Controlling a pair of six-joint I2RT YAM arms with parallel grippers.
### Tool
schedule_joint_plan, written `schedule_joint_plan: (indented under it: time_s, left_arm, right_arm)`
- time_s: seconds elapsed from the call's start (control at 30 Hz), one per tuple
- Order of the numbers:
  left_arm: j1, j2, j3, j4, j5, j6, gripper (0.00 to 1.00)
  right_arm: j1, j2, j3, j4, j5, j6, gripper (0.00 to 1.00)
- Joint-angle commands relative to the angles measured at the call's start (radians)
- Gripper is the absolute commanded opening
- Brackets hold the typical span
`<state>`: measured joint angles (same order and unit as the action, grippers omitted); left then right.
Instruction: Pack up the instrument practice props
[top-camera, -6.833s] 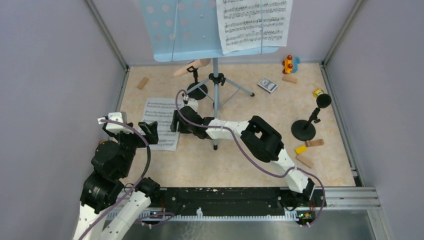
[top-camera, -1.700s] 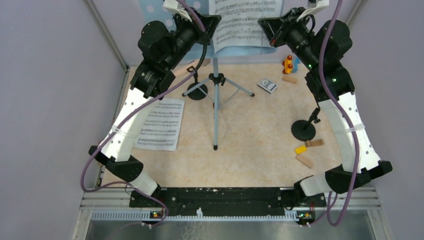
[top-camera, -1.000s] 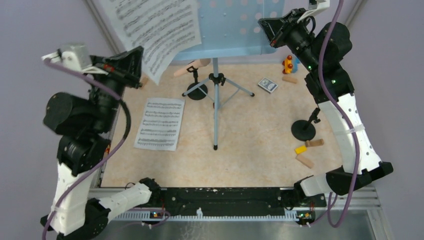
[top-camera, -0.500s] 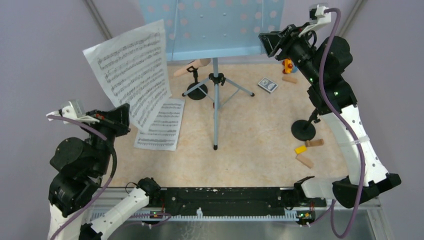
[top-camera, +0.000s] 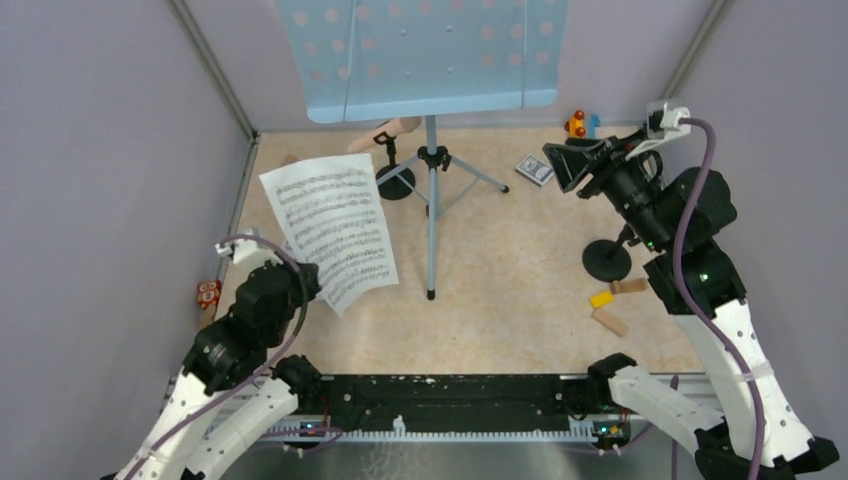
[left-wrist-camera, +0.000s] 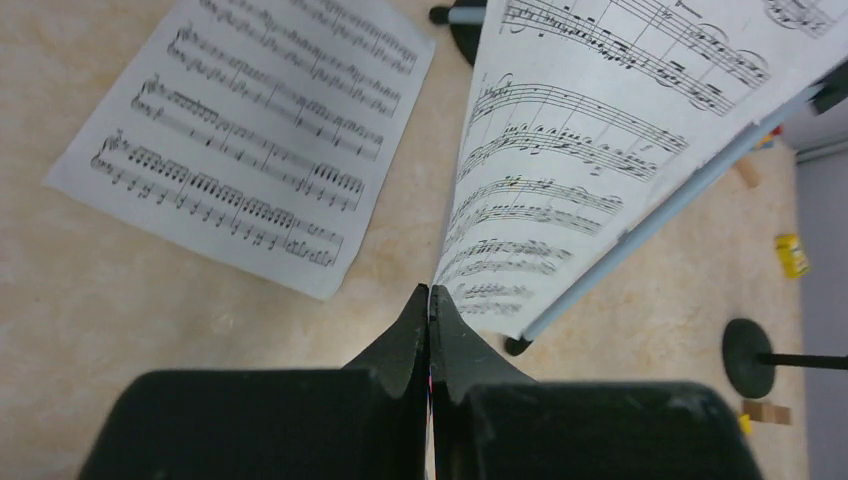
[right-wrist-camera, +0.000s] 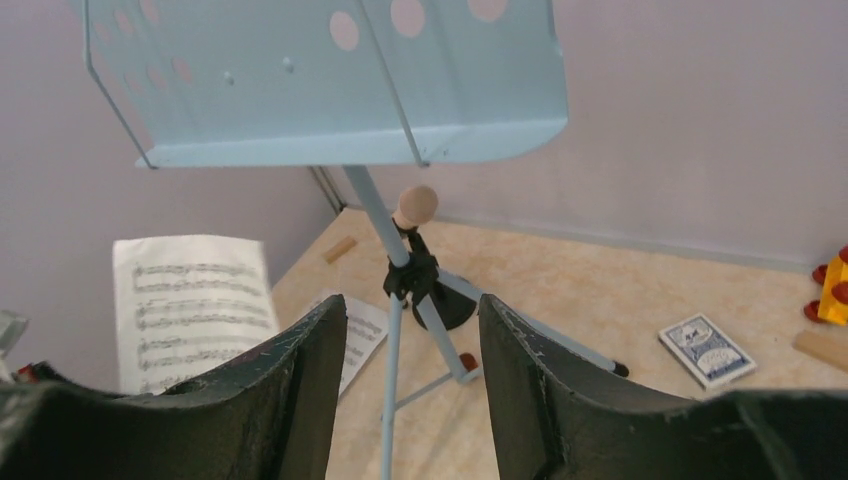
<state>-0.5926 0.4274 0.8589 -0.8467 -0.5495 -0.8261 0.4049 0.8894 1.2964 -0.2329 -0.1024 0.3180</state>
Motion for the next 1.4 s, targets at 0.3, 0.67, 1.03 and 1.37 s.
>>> schedule_joint_plan:
  time_s: [0.3, 0.67, 1.03, 1.37]
  left_arm:
    - [0.297, 0.445, 0.014, 0.293, 0.411, 0.271, 0.00]
    - [0.529, 0.914, 0.349, 0.100, 0.778, 0.696, 0.00]
    - [0.539, 1.256, 0.532, -0.059, 0.397, 0.803, 0.00]
    - [0.539, 1.363, 0.625, -0.088, 0.209, 0.778, 0.36]
  right_arm:
    - [-0.002, -0.173, -0.209, -0.155, -0.006, 0.009, 0.52]
    - [-0.003, -0.170, -0.270, -0.186, -0.035, 0.038, 0.52]
    - [-0.003, -0.133, -0.280, -0.224, -0.061, 0.040, 0.52]
    - [-0.003, -0.125, -0.319, -0.217, -0.068, 0.053, 0.52]
